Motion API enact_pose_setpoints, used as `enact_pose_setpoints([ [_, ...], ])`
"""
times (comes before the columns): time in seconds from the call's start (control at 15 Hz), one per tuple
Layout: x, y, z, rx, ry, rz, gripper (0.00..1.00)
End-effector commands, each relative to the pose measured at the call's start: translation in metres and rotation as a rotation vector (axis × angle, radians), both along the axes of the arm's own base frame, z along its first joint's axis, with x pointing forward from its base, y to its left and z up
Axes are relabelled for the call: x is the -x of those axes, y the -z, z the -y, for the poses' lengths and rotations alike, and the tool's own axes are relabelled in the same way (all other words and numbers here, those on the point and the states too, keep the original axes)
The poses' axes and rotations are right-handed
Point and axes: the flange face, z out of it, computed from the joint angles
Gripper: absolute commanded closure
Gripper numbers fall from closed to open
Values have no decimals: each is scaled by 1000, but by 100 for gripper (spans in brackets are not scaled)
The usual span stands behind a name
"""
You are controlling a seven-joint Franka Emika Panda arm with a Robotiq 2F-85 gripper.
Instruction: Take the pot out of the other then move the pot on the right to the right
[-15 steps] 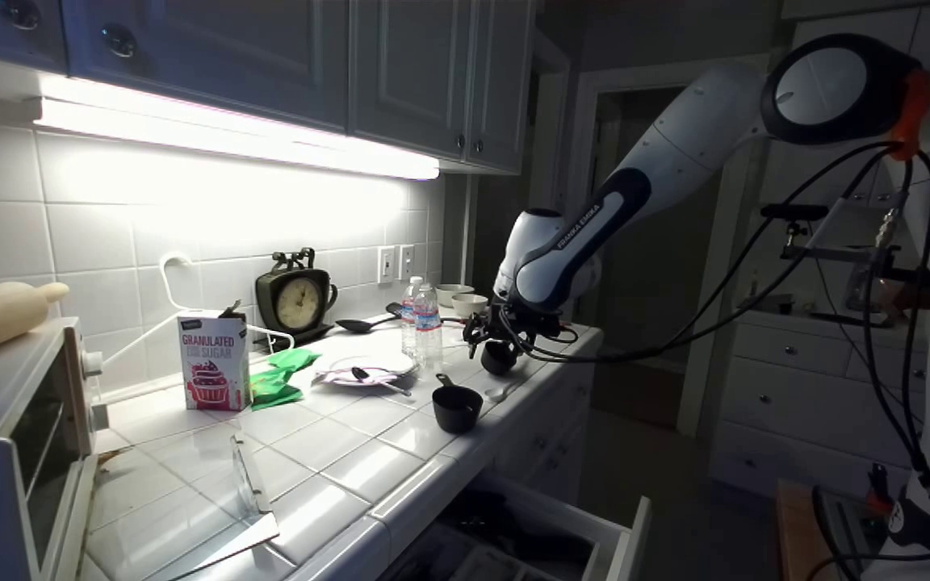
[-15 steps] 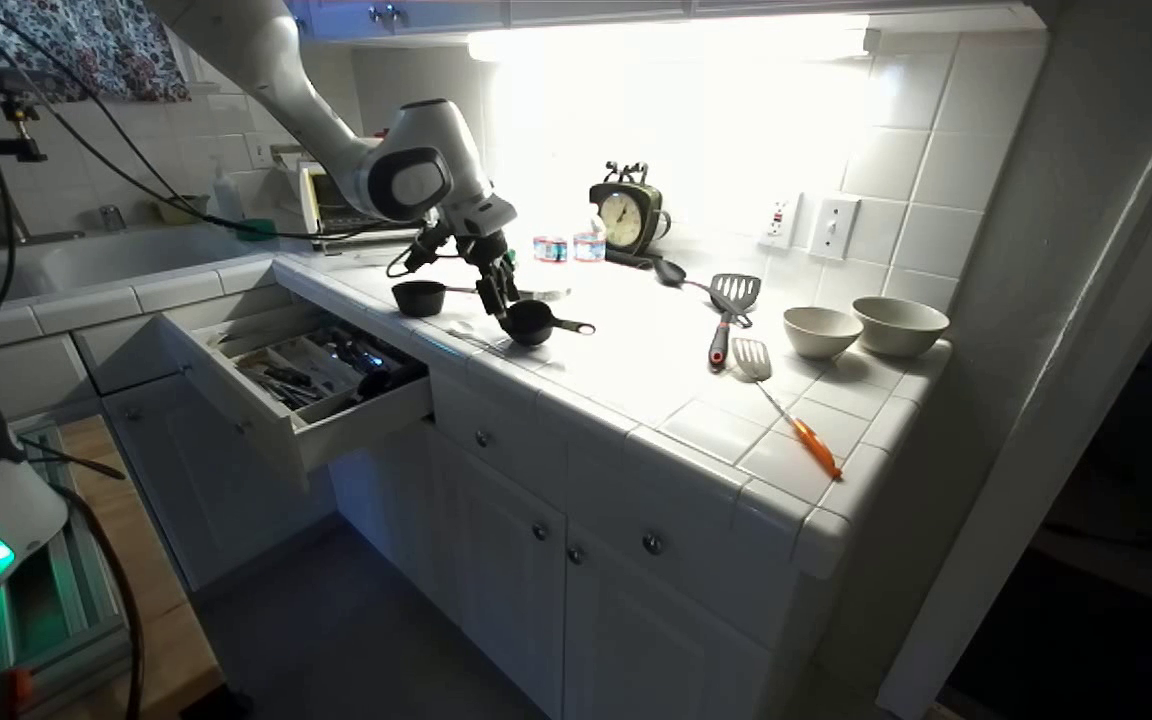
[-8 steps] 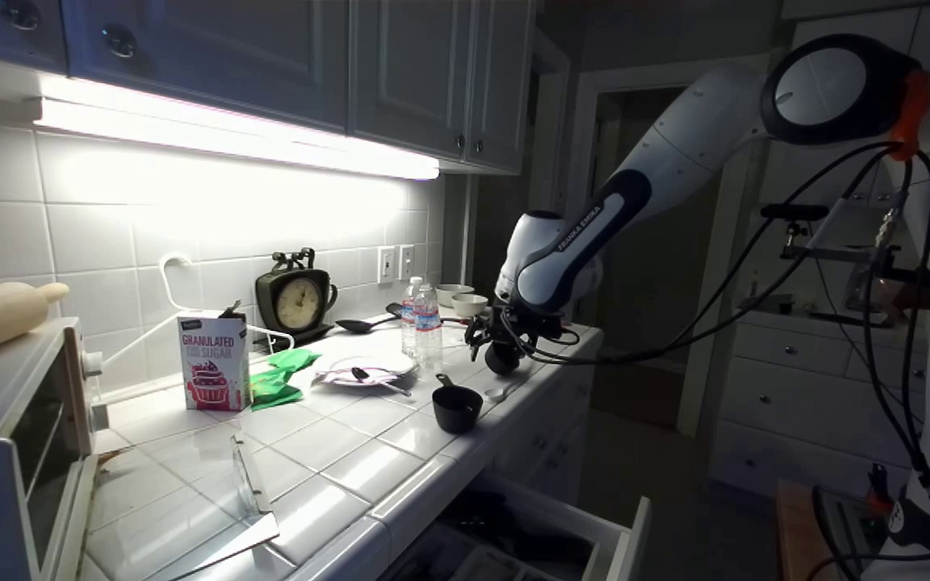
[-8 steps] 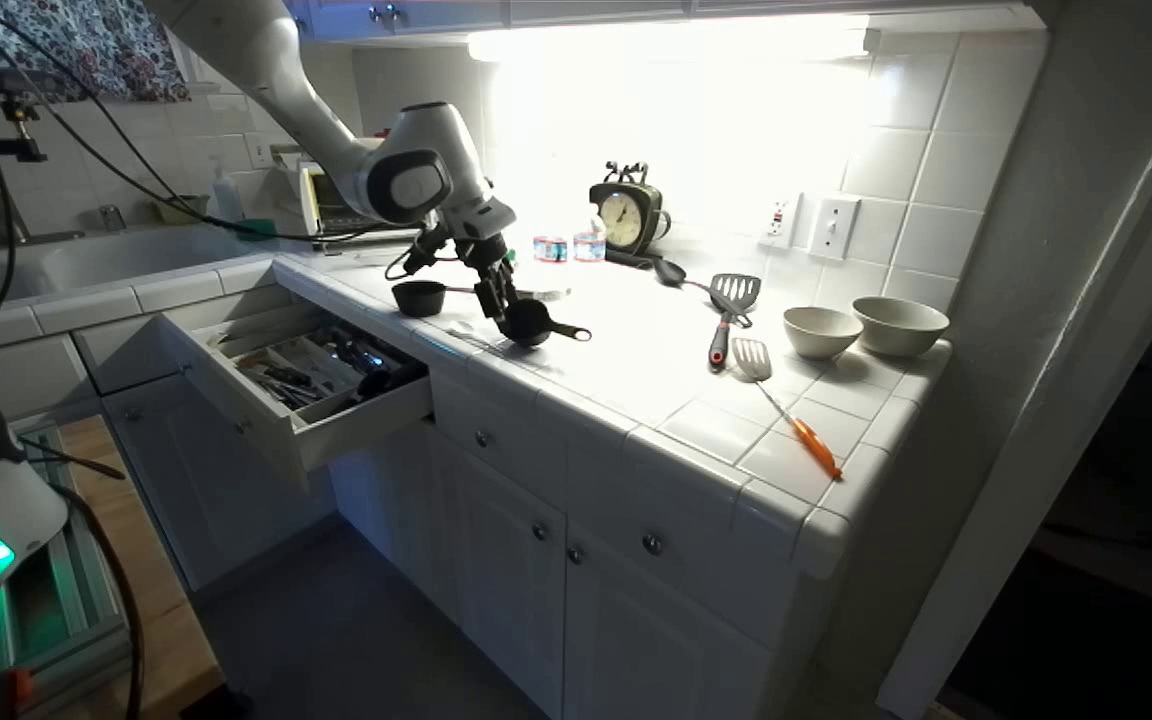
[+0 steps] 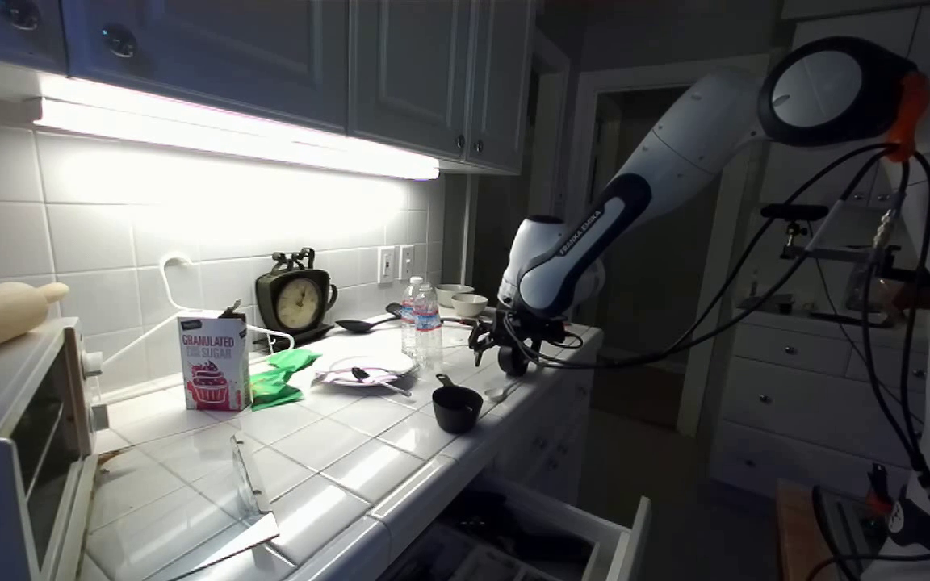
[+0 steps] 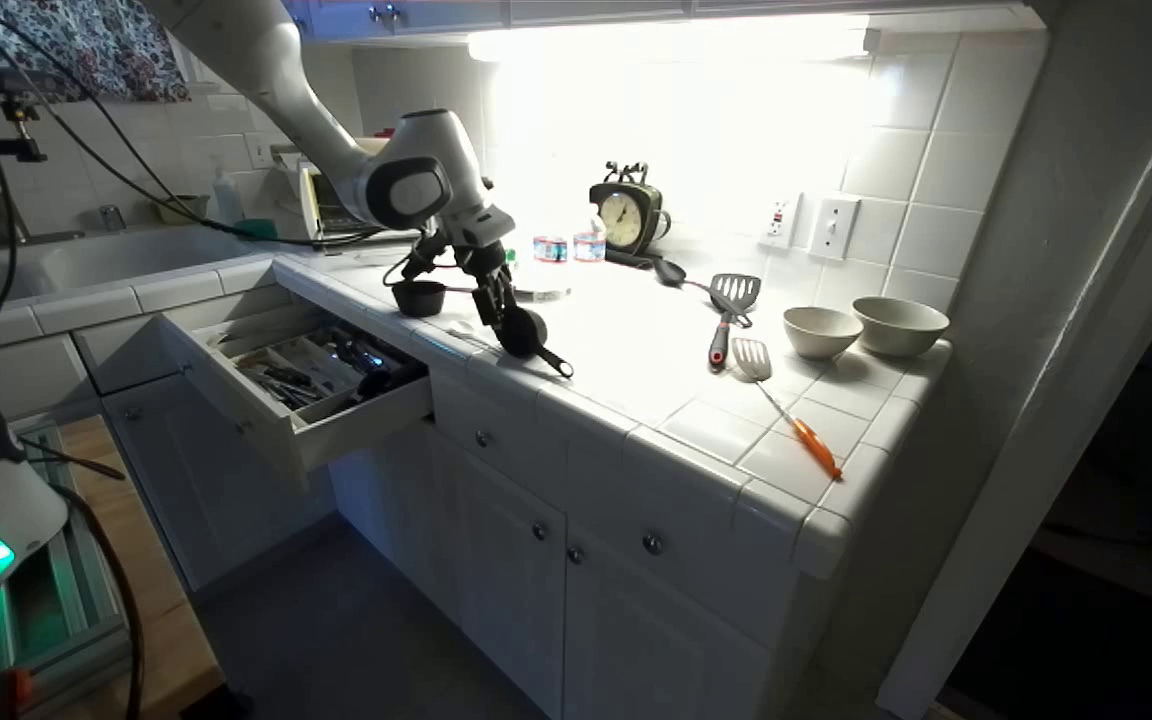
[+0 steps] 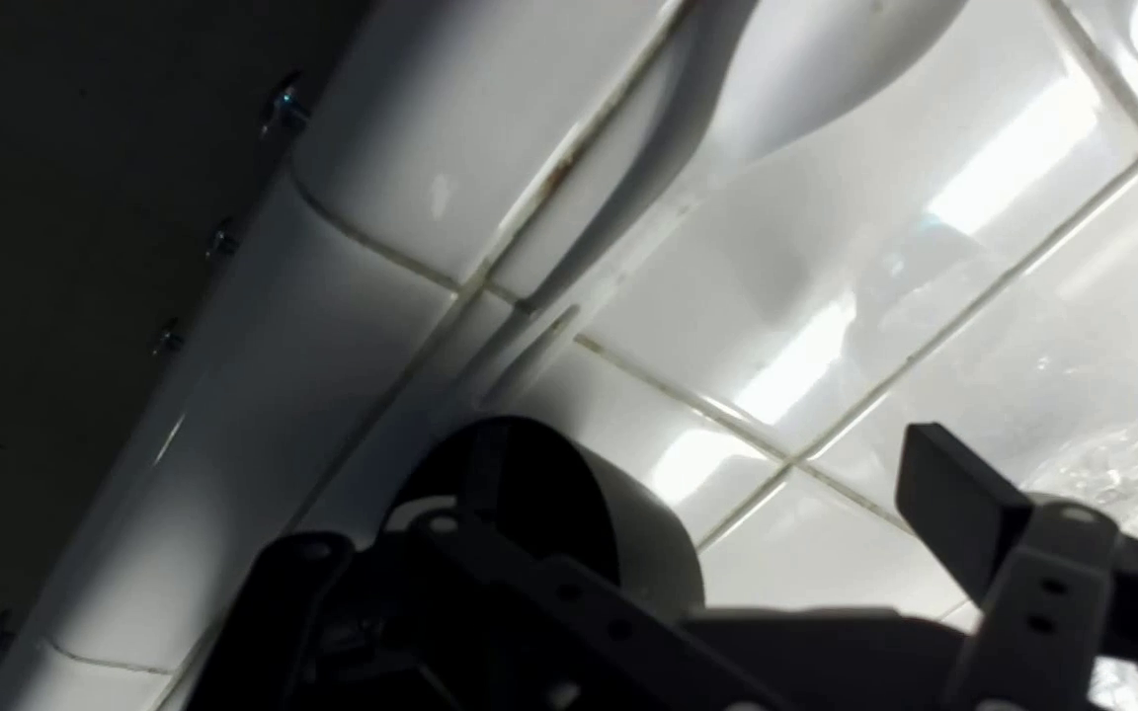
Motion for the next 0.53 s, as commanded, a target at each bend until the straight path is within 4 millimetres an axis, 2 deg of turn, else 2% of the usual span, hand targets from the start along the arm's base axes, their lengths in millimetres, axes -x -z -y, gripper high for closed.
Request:
enact_pose_setpoints([
  [0.0, 2, 2, 3, -13, 0, 6, 0],
  [0.47, 8, -9, 4, -7, 4, -20, 0],
])
